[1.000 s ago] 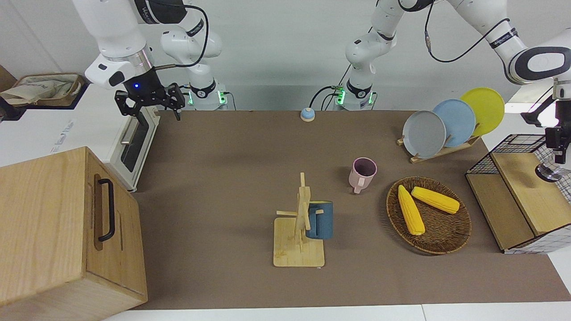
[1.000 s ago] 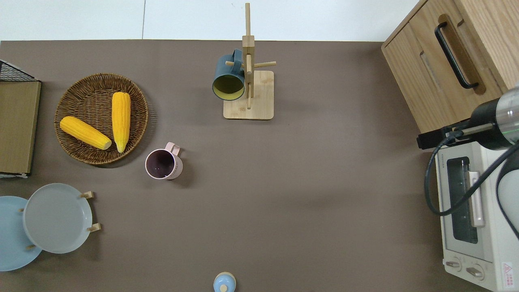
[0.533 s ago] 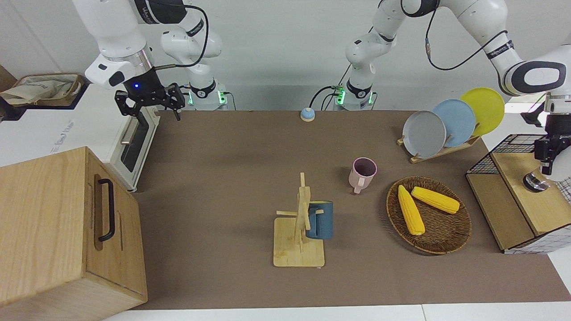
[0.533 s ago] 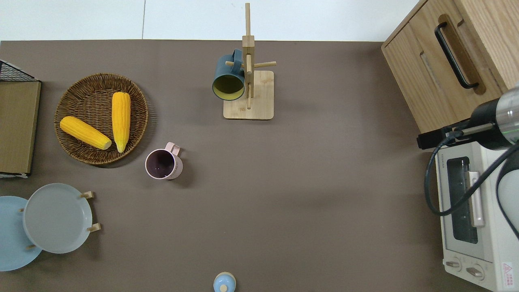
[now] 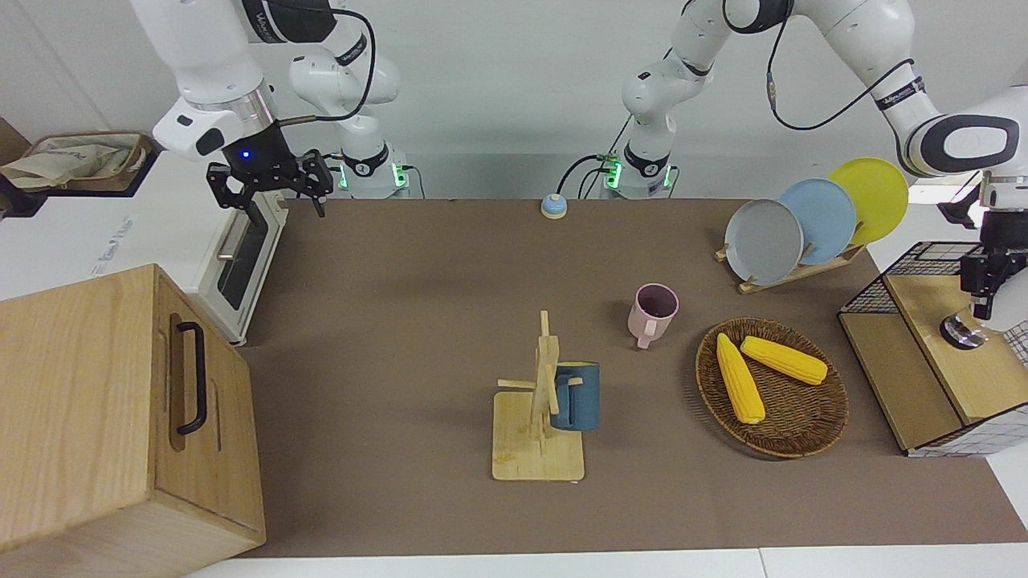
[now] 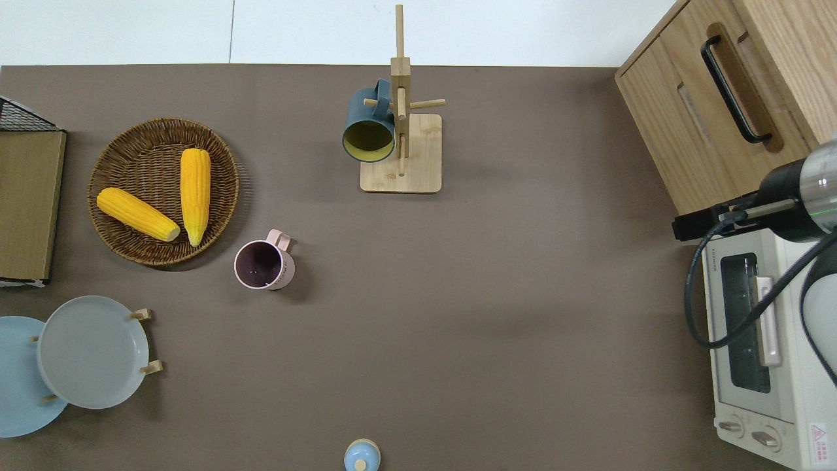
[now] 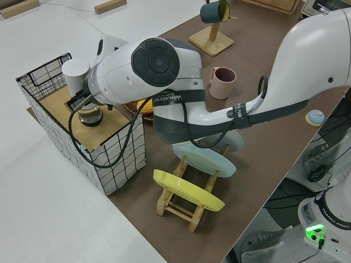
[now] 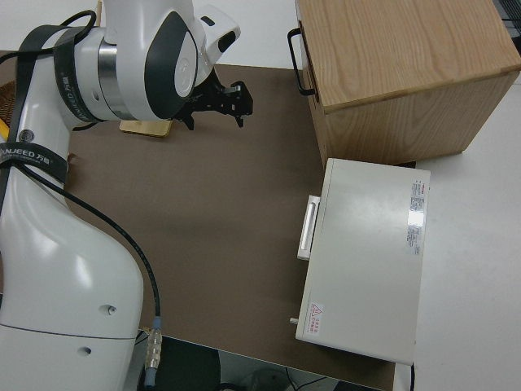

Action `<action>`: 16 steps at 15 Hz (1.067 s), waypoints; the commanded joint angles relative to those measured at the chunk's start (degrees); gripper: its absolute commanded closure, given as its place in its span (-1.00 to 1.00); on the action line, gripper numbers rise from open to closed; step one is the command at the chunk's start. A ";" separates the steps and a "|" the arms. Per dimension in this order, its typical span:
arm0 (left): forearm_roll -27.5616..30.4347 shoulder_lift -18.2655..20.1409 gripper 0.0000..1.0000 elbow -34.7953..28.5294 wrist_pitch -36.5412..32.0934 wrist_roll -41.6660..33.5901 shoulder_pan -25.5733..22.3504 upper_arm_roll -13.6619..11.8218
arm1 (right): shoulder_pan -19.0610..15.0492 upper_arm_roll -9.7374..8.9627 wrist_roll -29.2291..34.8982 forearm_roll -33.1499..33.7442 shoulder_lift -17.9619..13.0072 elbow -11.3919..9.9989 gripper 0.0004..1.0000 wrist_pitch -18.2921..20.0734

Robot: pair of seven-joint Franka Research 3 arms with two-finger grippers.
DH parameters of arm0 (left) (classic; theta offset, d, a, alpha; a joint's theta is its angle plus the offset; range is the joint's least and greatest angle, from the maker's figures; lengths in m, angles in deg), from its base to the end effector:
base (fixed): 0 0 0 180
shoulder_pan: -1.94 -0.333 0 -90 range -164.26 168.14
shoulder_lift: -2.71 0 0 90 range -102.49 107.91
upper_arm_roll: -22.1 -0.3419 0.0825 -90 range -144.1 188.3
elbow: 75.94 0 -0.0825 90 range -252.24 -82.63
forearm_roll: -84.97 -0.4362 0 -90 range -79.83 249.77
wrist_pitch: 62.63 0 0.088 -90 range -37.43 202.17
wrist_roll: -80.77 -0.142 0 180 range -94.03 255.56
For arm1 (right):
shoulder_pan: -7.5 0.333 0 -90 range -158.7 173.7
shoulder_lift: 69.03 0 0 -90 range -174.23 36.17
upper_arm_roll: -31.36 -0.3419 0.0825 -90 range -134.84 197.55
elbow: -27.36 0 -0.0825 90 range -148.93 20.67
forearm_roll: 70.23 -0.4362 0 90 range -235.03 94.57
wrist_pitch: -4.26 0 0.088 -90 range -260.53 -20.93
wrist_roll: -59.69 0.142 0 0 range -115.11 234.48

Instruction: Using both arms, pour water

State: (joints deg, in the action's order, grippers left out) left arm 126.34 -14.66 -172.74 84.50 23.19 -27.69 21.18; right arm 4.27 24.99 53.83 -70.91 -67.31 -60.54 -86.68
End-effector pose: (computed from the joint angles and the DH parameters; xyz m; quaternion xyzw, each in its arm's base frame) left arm 0.6596 0.3855 0.4608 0.9265 0.0130 0.3760 0.0062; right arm 0.6186 0.0346 0.6179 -0.9968 -0.0784 -0.0118 0.0073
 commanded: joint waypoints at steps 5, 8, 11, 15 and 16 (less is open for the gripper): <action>0.91 -1.00 -1.00 2.76 -0.53 -0.97 -0.95 0.65 | -0.02 -0.14 -0.12 0.77 0.21 1.16 -0.97 1.04; 0.29 -0.48 -1.00 2.76 -0.88 -0.44 -0.78 -0.05 | -0.02 -0.23 -0.12 0.77 0.21 1.16 -0.97 1.04; -3.65 0.84 -1.00 2.41 -1.84 4.29 -1.13 -0.23 | -0.02 -0.14 -0.12 0.77 0.21 1.16 -0.97 1.04; -12.17 2.95 -1.00 2.32 -7.54 17.72 -1.21 -0.23 | -0.02 -0.23 -0.12 0.77 0.21 1.16 -0.97 1.04; -13.76 3.39 -1.00 2.32 -9.21 19.67 -1.21 -0.32 | -0.02 -0.23 -0.12 0.77 0.21 1.16 -0.97 1.04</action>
State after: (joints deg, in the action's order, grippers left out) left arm 117.51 -13.28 -170.61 80.56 35.42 -28.38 20.75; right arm 4.27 24.99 53.83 -70.91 -67.31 -60.23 -86.68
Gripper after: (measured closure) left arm 0.000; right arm 0.013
